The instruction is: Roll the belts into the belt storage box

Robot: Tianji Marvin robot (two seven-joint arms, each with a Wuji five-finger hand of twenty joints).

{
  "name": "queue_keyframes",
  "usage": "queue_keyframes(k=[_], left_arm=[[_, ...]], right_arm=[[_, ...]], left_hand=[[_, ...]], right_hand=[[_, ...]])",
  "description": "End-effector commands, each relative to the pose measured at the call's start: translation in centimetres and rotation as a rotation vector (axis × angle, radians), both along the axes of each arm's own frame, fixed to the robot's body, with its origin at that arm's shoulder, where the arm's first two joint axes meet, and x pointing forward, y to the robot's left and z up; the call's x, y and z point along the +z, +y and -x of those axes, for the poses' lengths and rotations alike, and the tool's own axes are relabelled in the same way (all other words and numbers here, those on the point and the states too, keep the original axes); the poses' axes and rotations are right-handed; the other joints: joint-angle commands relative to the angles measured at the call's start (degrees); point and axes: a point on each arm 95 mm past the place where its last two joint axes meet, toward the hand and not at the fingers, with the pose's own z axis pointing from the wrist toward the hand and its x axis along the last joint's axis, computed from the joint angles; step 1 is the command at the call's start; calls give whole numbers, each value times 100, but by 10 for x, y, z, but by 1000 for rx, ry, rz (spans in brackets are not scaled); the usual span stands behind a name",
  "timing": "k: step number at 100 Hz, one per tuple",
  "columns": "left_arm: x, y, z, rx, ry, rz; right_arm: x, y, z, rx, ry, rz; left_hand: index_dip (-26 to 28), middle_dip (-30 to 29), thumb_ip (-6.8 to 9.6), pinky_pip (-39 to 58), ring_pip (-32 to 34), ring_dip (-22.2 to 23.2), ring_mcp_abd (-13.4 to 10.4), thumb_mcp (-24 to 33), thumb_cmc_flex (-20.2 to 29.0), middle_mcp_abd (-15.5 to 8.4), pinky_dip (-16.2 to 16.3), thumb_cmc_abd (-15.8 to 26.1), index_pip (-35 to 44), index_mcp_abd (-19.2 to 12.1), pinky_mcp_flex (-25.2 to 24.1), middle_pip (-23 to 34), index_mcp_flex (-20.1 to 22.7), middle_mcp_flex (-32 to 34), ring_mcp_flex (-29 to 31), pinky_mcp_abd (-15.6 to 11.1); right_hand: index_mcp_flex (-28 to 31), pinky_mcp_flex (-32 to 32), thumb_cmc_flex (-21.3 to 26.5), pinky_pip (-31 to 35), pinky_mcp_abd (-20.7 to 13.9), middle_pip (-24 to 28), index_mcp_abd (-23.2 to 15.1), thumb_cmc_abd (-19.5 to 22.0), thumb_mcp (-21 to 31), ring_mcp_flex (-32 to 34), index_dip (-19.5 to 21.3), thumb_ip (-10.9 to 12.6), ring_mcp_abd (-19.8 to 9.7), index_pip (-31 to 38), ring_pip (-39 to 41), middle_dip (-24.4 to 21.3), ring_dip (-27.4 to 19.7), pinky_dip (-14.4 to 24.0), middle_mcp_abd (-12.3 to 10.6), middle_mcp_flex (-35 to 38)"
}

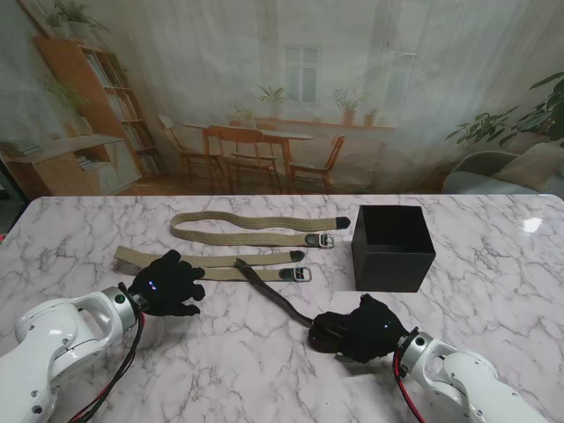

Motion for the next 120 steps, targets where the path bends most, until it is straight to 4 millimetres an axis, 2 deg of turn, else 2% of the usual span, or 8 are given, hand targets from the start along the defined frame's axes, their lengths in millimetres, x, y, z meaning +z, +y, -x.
queue_keyframes(k=[1,17,41,66,75,91,108,120], left_arm=[[-2,0,0,4,10,-11],[-2,0,0,3,10,-11],[-2,0,0,3,11,-11],[-1,1,0,2,9,-12],[-1,1,0,3,8,-13],[-1,1,0,5,7,-13],[-1,2,1,5,5,-12],[-2,2,1,6,6,-12]], right_arm=[[-8,-4,5,-1,15,29],[-6,-3,6,8,1,28],[-5,-2,6,12,22,28],[-6,-1,7,-18,85,18],[-6,0,8,-22,95,13],[-8,0,8,-10,116,1],[-7,1,8,2,118,-5],[-7,0,9,-1,133,4]], left_hand=[[43,10,-15,-129,-10,34,118,-61,2,10,30,174,-15,102,-82,-80,30,35,82,258],[44,9,-14,-129,-11,33,120,-57,12,6,30,173,-13,105,-83,-81,34,34,82,255],[44,10,-15,-129,-8,34,120,-60,13,1,30,168,-12,102,-80,-79,30,36,88,253],[47,11,-15,-128,-8,35,123,-57,29,7,30,163,-2,99,-81,-76,33,42,87,257],[49,14,-15,-128,-4,36,125,-58,31,-6,30,164,4,93,-79,-70,39,56,96,262],[44,13,-15,-127,-7,35,123,-57,36,-4,30,163,1,96,-81,-71,33,57,93,265],[45,14,-12,-127,-5,35,119,-52,51,0,28,163,5,91,-80,-69,35,61,97,261],[43,15,-15,-128,-5,36,123,-59,37,-4,28,176,3,98,-83,-69,31,60,97,261]], right_hand=[[-429,91,695,150,-23,787,-33,302,1007,509,87,614,-423,89,602,300,198,57,-677,648],[-196,136,1041,169,178,1162,-1403,640,975,756,-1,616,-182,30,790,422,326,47,-460,645],[1293,-10,1469,-3,457,1217,-1694,1186,802,814,-34,581,-16,-262,834,492,395,4,-328,560],[-343,215,1458,9,506,625,-899,1446,791,1095,69,563,116,-149,976,221,435,22,-118,631],[-509,373,1474,73,598,499,-1120,1478,793,1151,98,557,229,74,976,124,412,16,-12,638],[967,446,1830,-35,1169,560,-1617,1776,377,1099,-135,589,419,-414,970,129,378,-132,77,513],[2277,206,1913,-259,1251,880,-2041,1802,259,1034,455,621,382,510,963,344,403,-163,45,362],[2213,98,1174,-296,1041,587,-911,1314,770,1026,432,535,155,326,912,139,428,-118,-120,577]])
